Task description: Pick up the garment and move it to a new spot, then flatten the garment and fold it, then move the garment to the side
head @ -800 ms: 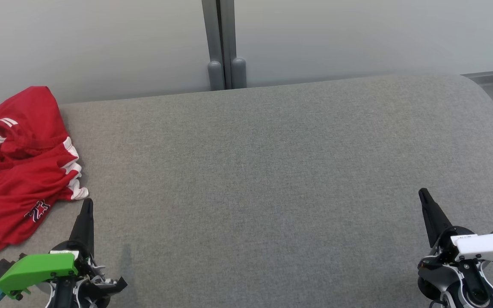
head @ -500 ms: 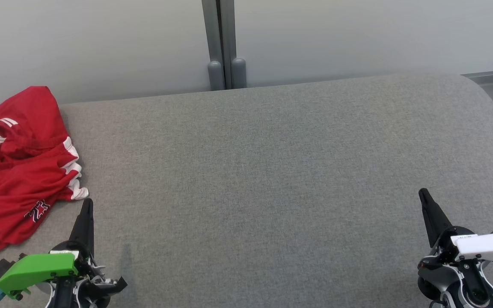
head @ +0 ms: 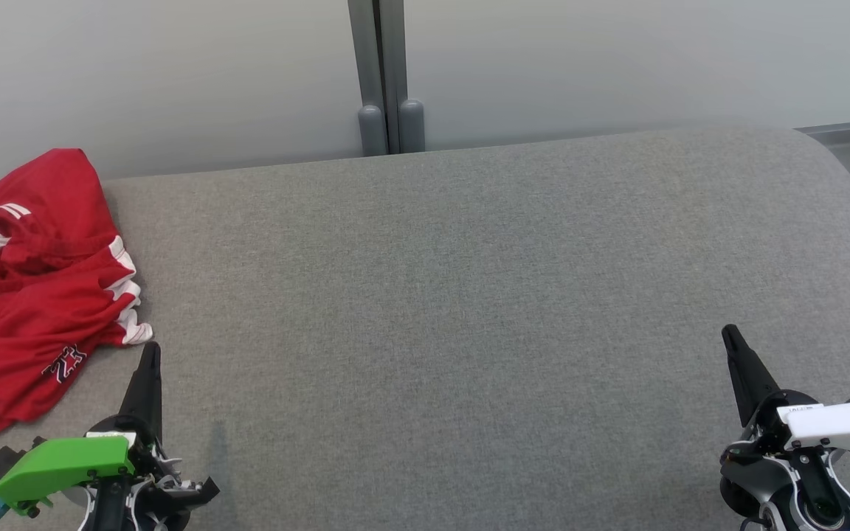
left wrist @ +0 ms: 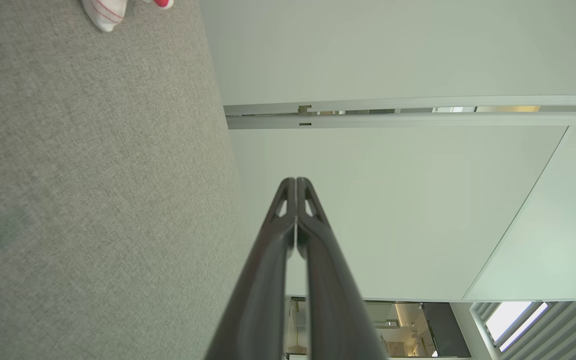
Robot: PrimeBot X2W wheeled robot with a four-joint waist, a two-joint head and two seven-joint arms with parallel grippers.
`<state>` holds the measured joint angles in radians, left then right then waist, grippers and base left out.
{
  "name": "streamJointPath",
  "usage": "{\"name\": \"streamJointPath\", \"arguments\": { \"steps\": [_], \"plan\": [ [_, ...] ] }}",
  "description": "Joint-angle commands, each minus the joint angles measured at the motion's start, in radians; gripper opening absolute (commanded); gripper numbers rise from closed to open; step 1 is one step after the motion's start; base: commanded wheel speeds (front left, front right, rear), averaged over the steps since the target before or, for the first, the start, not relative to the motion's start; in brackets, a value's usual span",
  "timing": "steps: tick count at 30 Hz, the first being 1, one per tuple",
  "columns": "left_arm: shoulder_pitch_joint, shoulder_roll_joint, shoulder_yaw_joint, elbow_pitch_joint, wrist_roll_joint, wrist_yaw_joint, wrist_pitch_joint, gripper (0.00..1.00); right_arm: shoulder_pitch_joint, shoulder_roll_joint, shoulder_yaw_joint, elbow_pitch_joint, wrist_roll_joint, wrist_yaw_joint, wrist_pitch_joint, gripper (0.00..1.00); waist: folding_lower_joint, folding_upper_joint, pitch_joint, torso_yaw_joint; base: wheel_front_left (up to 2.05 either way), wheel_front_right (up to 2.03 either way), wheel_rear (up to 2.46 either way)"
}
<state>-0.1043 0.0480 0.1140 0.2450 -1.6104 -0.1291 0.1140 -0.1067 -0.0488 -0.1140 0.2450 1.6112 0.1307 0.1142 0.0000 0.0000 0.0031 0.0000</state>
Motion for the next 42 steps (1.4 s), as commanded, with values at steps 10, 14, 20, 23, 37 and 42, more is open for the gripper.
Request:
{"name": "streamJointPath", "arguments": {
  "steps": [10, 14, 20, 23, 37, 42],
  "plan": [
    [-0.015, 0.007, 0.000, -0.001, -0.004, -0.006, 0.001, 0.00, -0.007, -0.005, 0.000, -0.003, 0.001, 0.000, 0.000, 0.00, 0.0000, 0.0000, 0.000, 0.000, 0.00, 0.00, 0.00],
    [-0.015, 0.007, 0.000, -0.001, -0.004, -0.006, 0.001, 0.00, -0.007, -0.005, 0.000, -0.003, 0.001, 0.000, 0.000, 0.00, 0.0000, 0.0000, 0.000, 0.000, 0.00, 0.00, 0.00],
    [-0.015, 0.007, 0.000, -0.001, -0.004, -0.006, 0.001, 0.00, -0.007, -0.005, -0.001, -0.003, 0.001, 0.000, 0.000, 0.00, 0.0000, 0.0000, 0.000, 0.000, 0.00, 0.00, 0.00],
    [-0.015, 0.007, 0.000, -0.001, -0.004, -0.006, 0.001, 0.00, -0.007, -0.005, -0.001, -0.003, 0.001, 0.000, 0.000, 0.00, 0.0000, 0.0000, 0.000, 0.000, 0.00, 0.00, 0.00],
    [0.047, -0.007, -0.044, 0.028, 0.014, 0.003, -0.040, 1.00, 0.046, 0.011, 0.025, 0.035, -0.027, 0.000, -0.039, 1.00, 0.0000, 0.0000, -0.005, 0.000, 0.00, 0.00, 0.00],
    [0.057, -0.006, -0.064, 0.020, 0.027, 0.002, -0.063, 1.00, 0.055, 0.010, 0.033, 0.030, -0.050, 0.000, -0.062, 1.00, 0.0000, 0.0000, -0.008, -0.001, 0.00, 0.00, 0.00]
  ]
}}
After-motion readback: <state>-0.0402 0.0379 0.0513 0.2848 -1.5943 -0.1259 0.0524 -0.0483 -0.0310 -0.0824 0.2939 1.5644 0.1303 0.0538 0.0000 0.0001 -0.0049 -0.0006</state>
